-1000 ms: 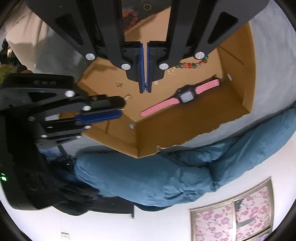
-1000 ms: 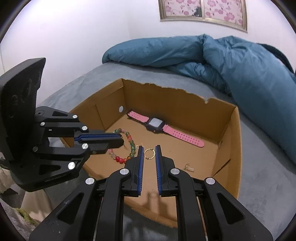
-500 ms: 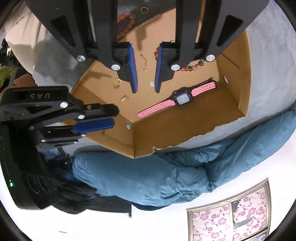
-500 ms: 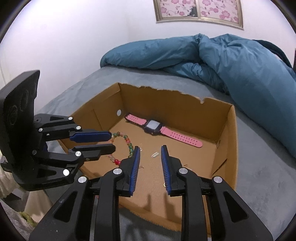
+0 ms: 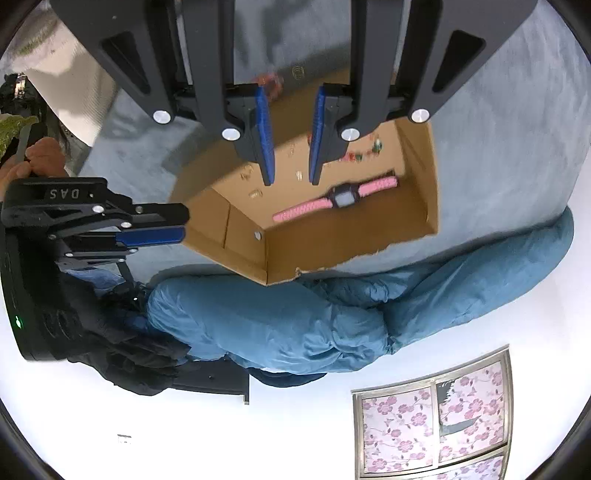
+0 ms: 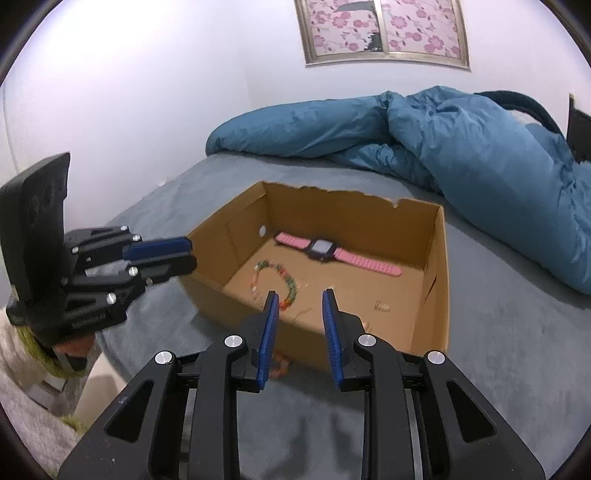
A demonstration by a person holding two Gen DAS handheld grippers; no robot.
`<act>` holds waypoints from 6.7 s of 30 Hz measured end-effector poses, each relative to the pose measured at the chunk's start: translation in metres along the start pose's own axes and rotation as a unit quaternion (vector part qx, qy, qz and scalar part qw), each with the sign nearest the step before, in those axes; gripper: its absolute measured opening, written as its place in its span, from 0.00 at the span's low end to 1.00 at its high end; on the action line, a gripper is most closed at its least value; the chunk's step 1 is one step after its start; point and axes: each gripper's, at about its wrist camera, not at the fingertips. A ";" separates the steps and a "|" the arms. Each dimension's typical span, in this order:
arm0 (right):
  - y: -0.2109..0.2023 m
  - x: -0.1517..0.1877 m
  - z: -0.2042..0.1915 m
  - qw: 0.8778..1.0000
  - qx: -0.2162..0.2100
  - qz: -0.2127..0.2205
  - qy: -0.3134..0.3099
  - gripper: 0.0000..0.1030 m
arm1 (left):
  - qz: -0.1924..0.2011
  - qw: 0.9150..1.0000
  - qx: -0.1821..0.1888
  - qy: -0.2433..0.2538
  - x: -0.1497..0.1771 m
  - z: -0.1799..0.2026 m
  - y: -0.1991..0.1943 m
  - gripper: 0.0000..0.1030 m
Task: Organize jewelry
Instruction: 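Withdraw both open tools from the box toward the orange bracelet and ring, then close the left tool on the small gold ring beside the bracelet, then close the right tool on the orange bead bracelet and lift it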
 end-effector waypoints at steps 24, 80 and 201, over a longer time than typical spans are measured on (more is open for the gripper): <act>0.065 0.067 -0.012 0.995 0.030 -0.097 -0.001 0.24 | -0.113 0.993 -0.037 -0.018 0.098 -0.001 0.045 0.17; 0.107 0.059 0.014 0.993 -0.004 -0.113 0.018 0.24 | -0.131 0.991 -0.020 0.022 0.099 0.013 0.092 0.11; 0.050 0.078 0.003 0.992 0.084 -0.091 0.037 0.07 | -0.097 0.995 -0.032 0.019 0.082 0.011 0.050 0.11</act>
Point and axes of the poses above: each gripper's, at about its wrist camera, not at the fingertips, and y roughly the way its jaws point, z to its right, x to its underside, and after that the axes turned 13 degrees about -x, right-handed
